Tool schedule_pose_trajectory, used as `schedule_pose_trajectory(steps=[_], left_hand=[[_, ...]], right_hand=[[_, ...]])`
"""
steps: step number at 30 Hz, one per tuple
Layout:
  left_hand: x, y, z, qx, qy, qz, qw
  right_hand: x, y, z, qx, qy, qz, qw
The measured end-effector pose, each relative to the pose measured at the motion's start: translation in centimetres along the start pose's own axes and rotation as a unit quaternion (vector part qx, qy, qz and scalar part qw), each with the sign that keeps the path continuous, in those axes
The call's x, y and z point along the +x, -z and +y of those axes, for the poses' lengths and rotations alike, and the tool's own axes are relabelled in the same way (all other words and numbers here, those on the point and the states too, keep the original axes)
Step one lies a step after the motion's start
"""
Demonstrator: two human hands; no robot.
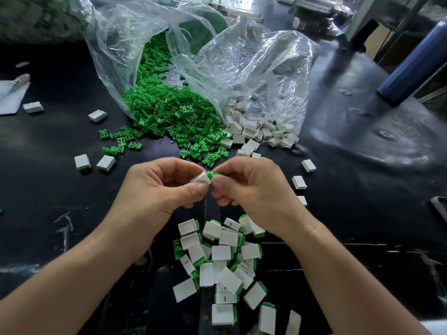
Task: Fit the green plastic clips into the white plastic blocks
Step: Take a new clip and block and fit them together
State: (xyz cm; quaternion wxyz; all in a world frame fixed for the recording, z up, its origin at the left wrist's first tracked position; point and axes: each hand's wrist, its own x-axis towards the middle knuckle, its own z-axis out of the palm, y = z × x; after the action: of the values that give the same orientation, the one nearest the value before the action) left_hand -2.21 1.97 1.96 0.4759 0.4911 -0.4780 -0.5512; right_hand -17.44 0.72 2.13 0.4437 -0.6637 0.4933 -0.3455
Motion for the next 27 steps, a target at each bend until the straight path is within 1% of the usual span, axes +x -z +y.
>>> schedule_pose_trajectory(steps=[4,7,9,11,13,16,19,23,27], left_hand=[[0.02,0.19,-0.08,-0.006,-0.001,-0.002,1.000],[0.02,0.19,-0.08,-0.007,-0.002,-0.005,1.000],[0.02,0.15,-0.07,-0.006,0.001,-0.006,1.000],[0.00,0.12,-0.08,0.001,0.003,-0.007,1.000],[-0.03,0.17,-0.10,0.008,0.005,-0.012,1.000],[0.03,0.38,-0.02,0.007,0.005,-0.016,1.000],[0.07,0.38,0.08,-0.002,0.003,-0.015,1.000],[0.01,0.16,-0.03,-0.012,0.000,-0.011,1.000],[0.14,0.28,-0.23,-0.012,0.001,-0.012,1.000]], right_hand=[[-0.16,-0.14,-0.23,-0.019,0.004,-0.009,1.000],[-0.24,-0.11,-0.37,-0.047,0.010,0.000,0.999],[-0.34,0.00,-0.34,-0.095,0.025,0.009,0.995],[-0.45,0.13,-0.35,-0.155,0.047,0.000,0.987],[-0.52,0.21,-0.41,-0.188,0.061,-0.010,0.980],[-0.57,0.01,-0.62,-0.177,0.055,0.001,0.983],[-0.51,-0.27,-0.69,-0.136,0.030,0.021,0.990],[-0.50,-0.51,-0.71,-0.102,-0.006,0.020,0.995],[-0.38,-0.49,-0.54,-0.101,-0.018,0.026,0.994]])
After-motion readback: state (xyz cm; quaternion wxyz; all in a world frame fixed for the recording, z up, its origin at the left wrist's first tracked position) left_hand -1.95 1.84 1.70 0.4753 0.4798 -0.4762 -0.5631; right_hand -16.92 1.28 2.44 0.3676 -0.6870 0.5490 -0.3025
